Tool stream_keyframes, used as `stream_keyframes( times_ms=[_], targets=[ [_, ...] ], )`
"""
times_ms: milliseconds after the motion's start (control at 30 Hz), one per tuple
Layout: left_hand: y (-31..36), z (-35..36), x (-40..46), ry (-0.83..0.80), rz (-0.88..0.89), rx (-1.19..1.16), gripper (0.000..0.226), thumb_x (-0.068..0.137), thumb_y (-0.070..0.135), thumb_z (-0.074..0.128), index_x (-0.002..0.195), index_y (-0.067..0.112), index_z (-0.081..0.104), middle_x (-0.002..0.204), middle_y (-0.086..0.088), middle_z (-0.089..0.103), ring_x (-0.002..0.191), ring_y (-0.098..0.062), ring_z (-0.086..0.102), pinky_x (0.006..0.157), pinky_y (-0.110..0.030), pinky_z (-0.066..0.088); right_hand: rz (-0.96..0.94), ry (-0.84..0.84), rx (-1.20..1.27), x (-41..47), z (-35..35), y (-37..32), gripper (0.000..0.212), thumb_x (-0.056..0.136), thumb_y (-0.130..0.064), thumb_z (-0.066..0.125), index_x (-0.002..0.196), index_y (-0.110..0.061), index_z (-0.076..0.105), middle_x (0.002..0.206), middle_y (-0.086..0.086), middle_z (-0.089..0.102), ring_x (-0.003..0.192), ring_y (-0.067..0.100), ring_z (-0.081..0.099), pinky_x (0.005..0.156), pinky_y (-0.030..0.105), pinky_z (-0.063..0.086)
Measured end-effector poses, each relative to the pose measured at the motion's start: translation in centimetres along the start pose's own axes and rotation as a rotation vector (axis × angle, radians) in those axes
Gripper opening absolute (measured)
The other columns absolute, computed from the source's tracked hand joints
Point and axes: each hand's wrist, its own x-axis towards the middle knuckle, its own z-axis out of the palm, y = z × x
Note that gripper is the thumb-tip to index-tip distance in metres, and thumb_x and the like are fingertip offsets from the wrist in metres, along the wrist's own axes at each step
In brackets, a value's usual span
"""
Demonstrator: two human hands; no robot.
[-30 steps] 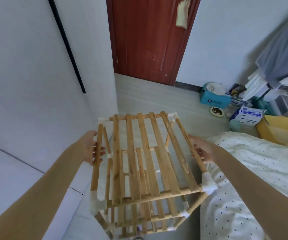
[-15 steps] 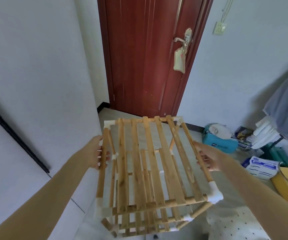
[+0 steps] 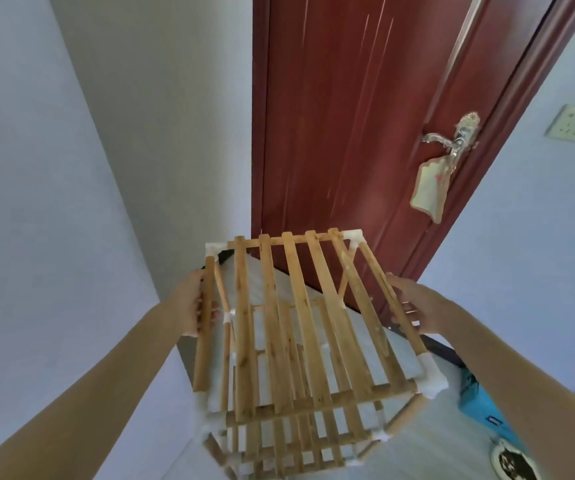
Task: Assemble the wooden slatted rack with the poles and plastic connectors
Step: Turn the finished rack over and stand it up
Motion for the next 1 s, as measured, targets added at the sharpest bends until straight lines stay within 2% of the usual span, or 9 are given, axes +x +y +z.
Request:
stream_keyframes(
  times_ms=[133,300,433,633,800,867,933,1000],
  targets=[
    [5.2,2.2,7.4,0.045,-0.009,-0.095,0.034,0.088,0.041,0.05,0.068,0.014,0.043,0.068,-0.006,0.039,0.058,-0.018,0.035,0.056,-0.028,0.035,-0.001,-0.071,-0.065,10.3,1.4,-7.0,0.047,0.086,-0.054,0.056,0.068,-0.012,0.049,0.057,0.005,0.047,0.062,0.021,0.048,0.059,0.031,0.043],
    [11.6,3.9,15.5,0.178,-0.047,-0.183,0.035,0.085,0.043,0.054,0.069,0.014,0.044,0.07,-0.006,0.041,0.058,-0.019,0.037,0.056,-0.029,0.037,0.023,-0.156,-0.175,21.5,4.2,-15.1,0.043,0.083,-0.056,0.058,0.075,-0.014,0.053,0.075,0.007,0.05,0.069,0.022,0.049,0.064,0.031,0.044],
    [15.8,4.3,21.1,0.259,-0.086,-0.251,0.033,0.088,0.04,0.05,0.067,0.016,0.042,0.07,-0.004,0.043,0.059,-0.017,0.038,0.056,-0.028,0.034,0.028,-0.216,-0.249,28.6,7.2,-21.5,0.045,0.083,-0.057,0.059,0.075,-0.013,0.053,0.078,0.007,0.05,0.072,0.024,0.052,0.063,0.031,0.044],
    [21.5,4.0,30.0,0.377,-0.159,-0.341,0.035,0.088,0.044,0.048,0.076,0.01,0.051,0.083,-0.006,0.055,0.075,-0.021,0.047,0.068,-0.033,0.037,-0.003,-0.301,-0.372,39.8,13.9,-31.3,0.043,0.088,-0.052,0.054,0.084,-0.01,0.056,0.08,0.009,0.05,0.074,0.024,0.053,0.062,0.031,0.042],
    [25.8,3.3,37.7,0.488,-0.237,-0.42,0.03,0.084,0.037,0.051,0.075,0.009,0.054,0.081,-0.008,0.053,0.074,-0.024,0.048,0.08,-0.036,0.035,0.029,-0.405,-0.466,48.6,19.9,-38.4,0.039,0.089,-0.05,0.054,0.084,-0.012,0.054,0.074,0.007,0.048,0.069,0.022,0.05,0.059,0.029,0.04],
    [27.0,2.7,40.2,0.512,-0.292,-0.459,0.028,0.081,0.038,0.054,0.077,0.011,0.052,0.083,-0.009,0.051,0.076,-0.025,0.047,0.078,-0.038,0.037,0.055,-0.428,-0.513,51.5,22.3,-40.7,0.038,0.088,-0.05,0.055,0.091,-0.012,0.055,0.079,0.008,0.05,0.073,0.022,0.051,0.062,0.03,0.041],
    [28.1,2.0,42.8,0.529,-0.324,-0.504,0.027,0.079,0.038,0.057,0.076,0.012,0.051,0.082,-0.009,0.049,0.074,-0.025,0.045,0.073,-0.039,0.039,0.061,-0.455,-0.553,54.2,24.8,-42.7,0.039,0.09,-0.049,0.053,0.1,-0.012,0.054,0.085,0.008,0.051,0.079,0.023,0.052,0.072,0.032,0.042],
    [28.6,1.2,45.4,0.556,-0.361,-0.543,0.028,0.077,0.039,0.058,0.074,0.012,0.05,0.082,-0.009,0.047,0.073,-0.024,0.043,0.076,-0.041,0.039,0.056,-0.472,-0.592,56.7,27.5,-44.4,0.039,0.091,-0.048,0.051,0.108,-0.013,0.052,0.093,0.01,0.051,0.091,0.026,0.051,0.082,0.037,0.04]
  ],
)
